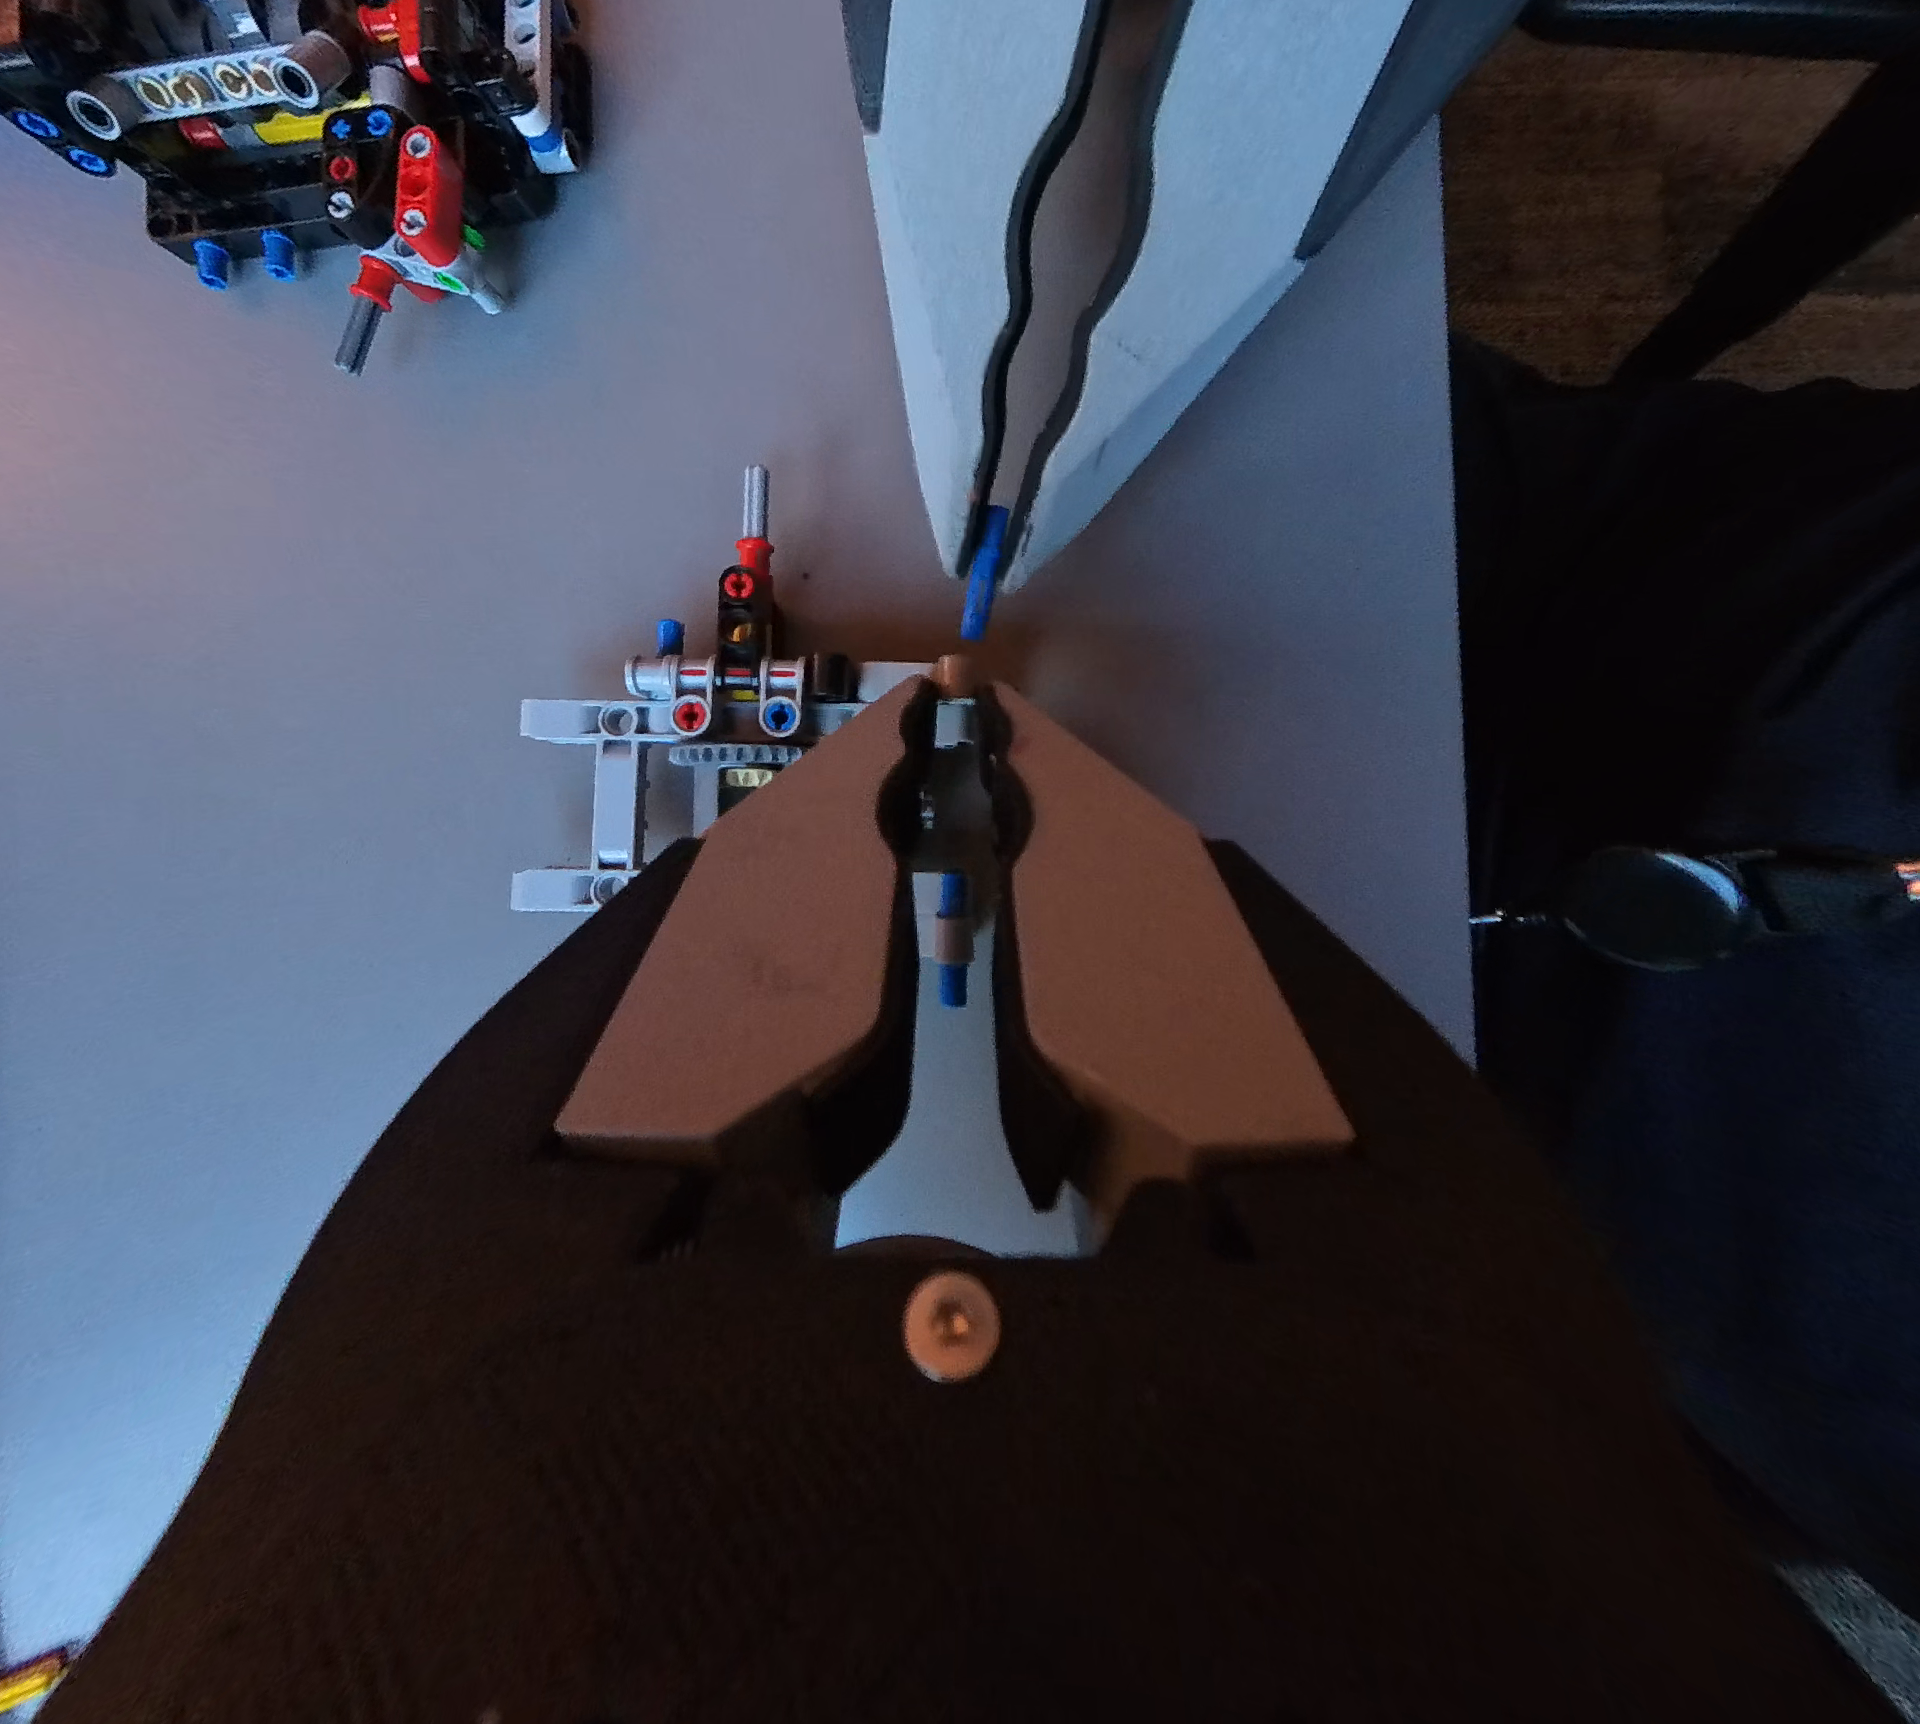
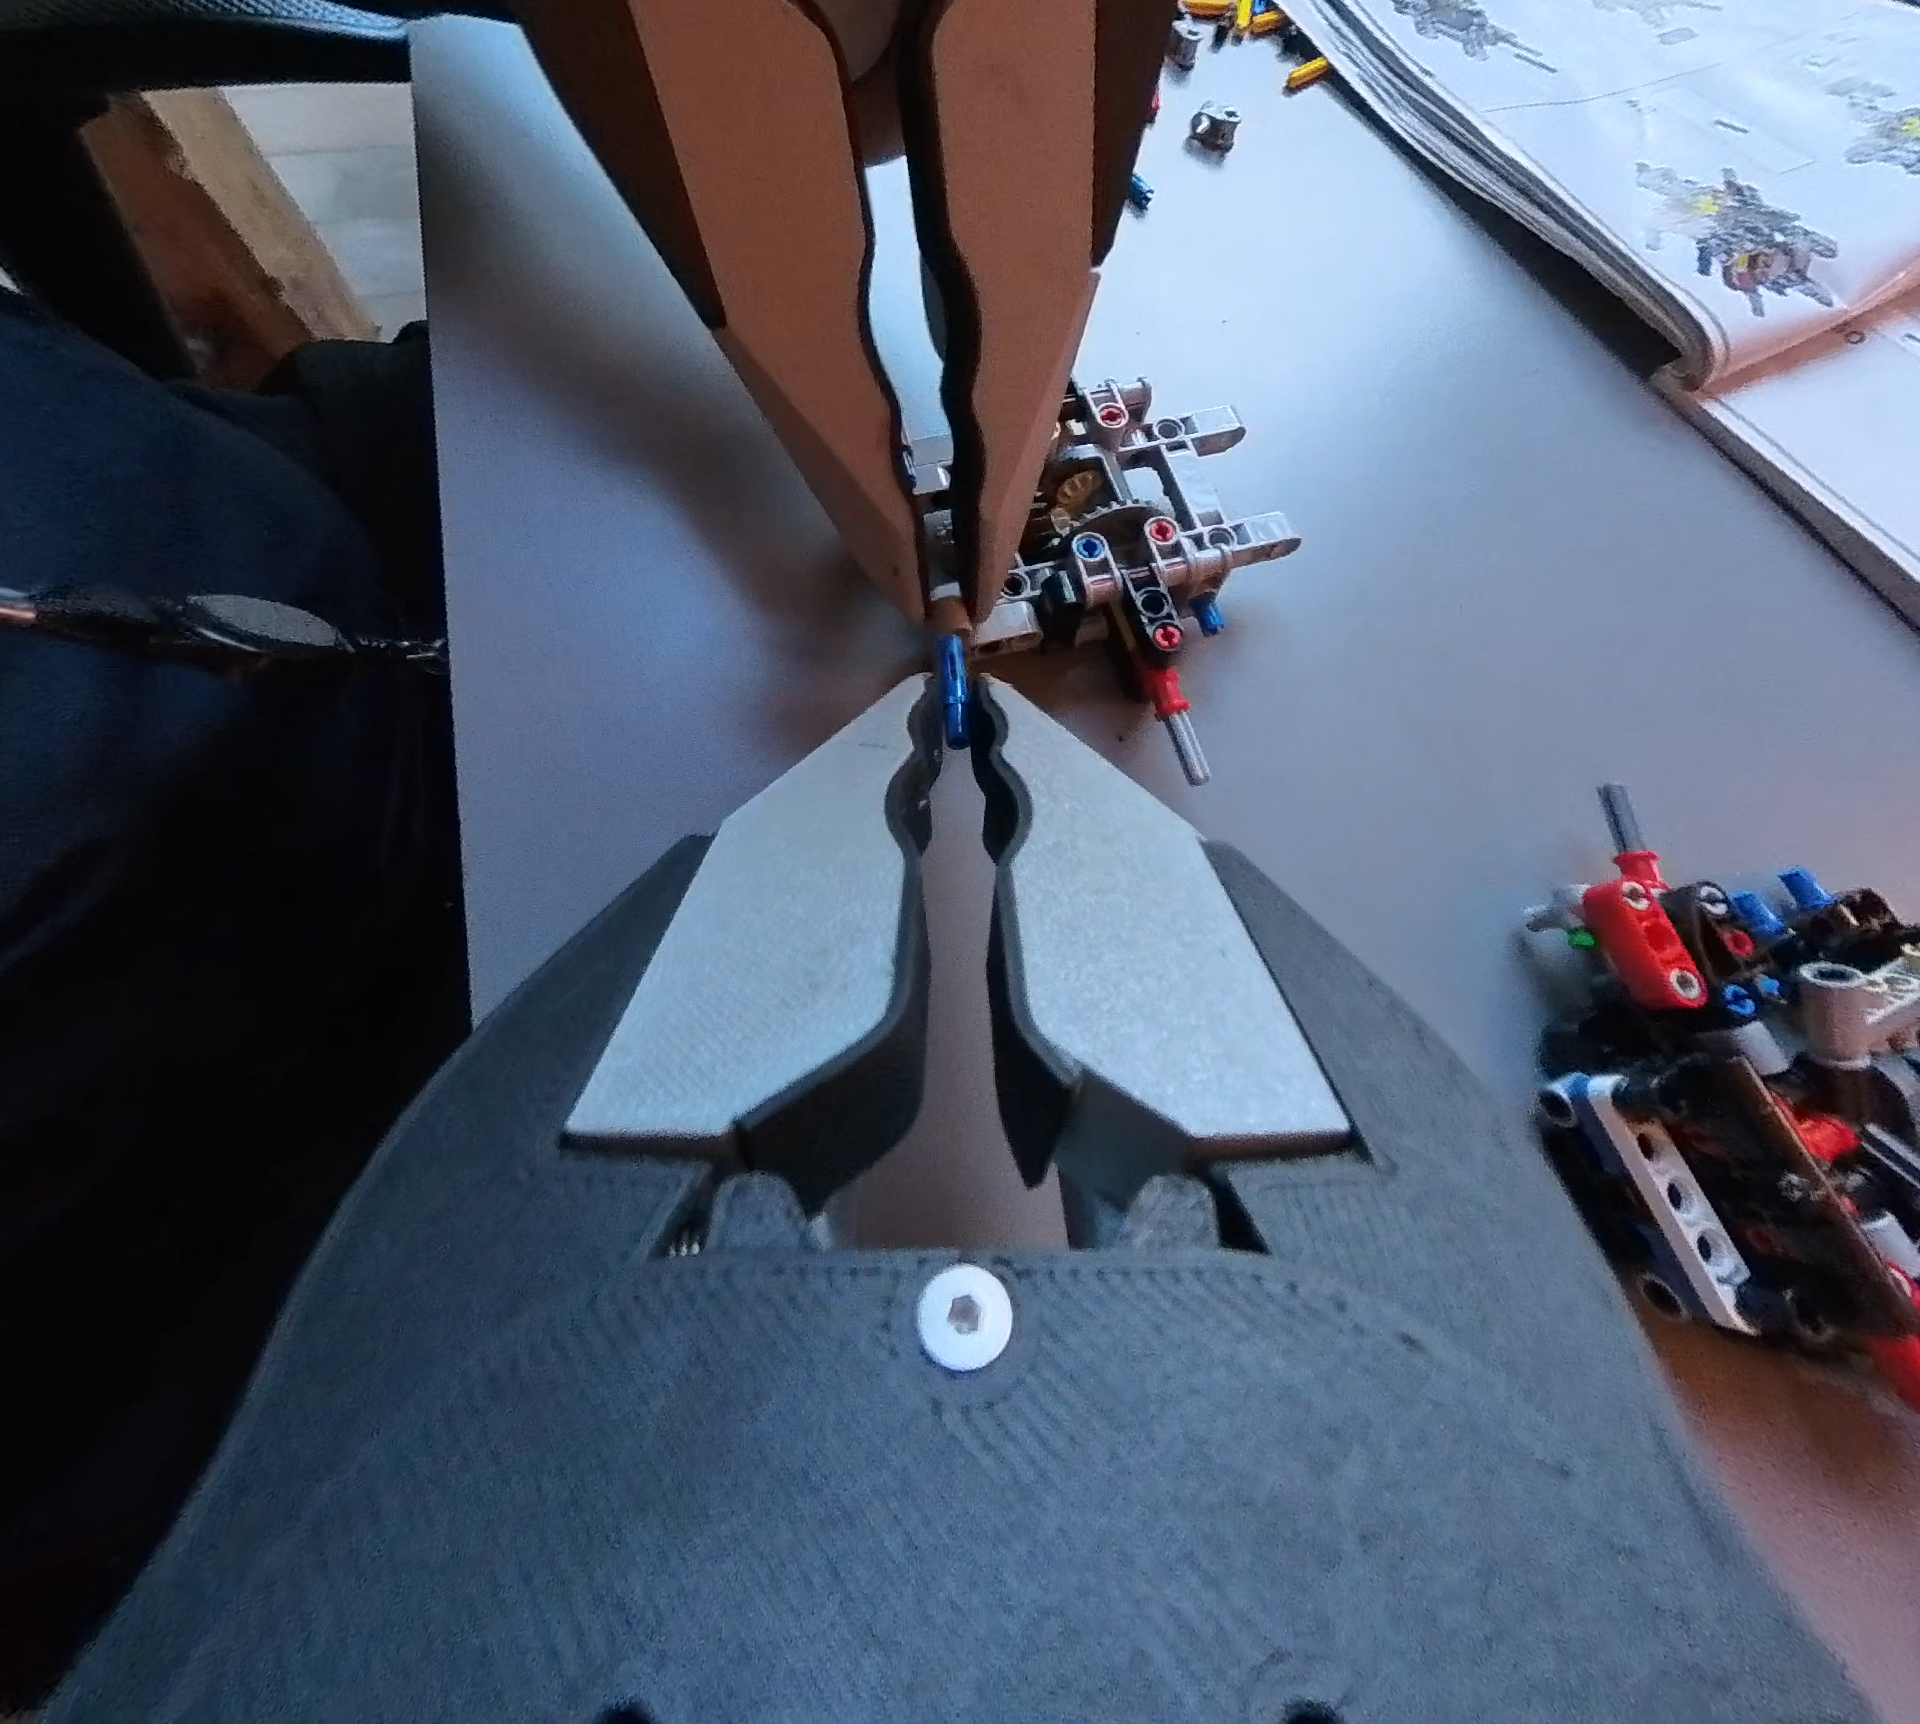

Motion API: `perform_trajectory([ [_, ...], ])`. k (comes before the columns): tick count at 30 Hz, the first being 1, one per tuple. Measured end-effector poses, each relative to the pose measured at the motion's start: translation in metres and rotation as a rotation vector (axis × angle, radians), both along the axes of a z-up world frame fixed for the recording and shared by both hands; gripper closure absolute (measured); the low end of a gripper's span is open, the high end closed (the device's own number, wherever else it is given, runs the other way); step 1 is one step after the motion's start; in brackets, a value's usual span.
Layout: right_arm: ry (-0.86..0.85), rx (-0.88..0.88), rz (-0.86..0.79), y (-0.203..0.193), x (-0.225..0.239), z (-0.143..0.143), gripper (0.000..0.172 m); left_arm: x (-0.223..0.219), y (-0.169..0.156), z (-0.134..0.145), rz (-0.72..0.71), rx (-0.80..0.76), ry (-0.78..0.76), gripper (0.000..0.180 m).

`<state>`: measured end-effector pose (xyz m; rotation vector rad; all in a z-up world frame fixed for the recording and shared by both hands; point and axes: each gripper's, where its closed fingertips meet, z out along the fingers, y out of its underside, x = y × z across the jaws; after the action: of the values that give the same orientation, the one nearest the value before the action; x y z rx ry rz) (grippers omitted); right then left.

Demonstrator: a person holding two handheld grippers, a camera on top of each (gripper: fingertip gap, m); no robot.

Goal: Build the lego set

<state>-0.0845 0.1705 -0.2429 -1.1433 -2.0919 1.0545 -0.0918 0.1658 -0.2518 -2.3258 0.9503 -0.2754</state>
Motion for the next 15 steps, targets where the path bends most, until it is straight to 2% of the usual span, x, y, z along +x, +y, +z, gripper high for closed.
perform_trajectory([
  [9, -0.060, -0.037, -0.010, 0.0028, -0.0023, -0.0055, 0.170, 0.0004, 0.0009, 0.0005, 0.006, -0.001, -0.032, 0.172],
  [15, -0.093, -0.060, -0.017, 0.0042, -0.0035, -0.0083, 0.170, 0.0011, 0.0019, 0.0003, 0.002, 0.014, -0.026, 0.176],
])
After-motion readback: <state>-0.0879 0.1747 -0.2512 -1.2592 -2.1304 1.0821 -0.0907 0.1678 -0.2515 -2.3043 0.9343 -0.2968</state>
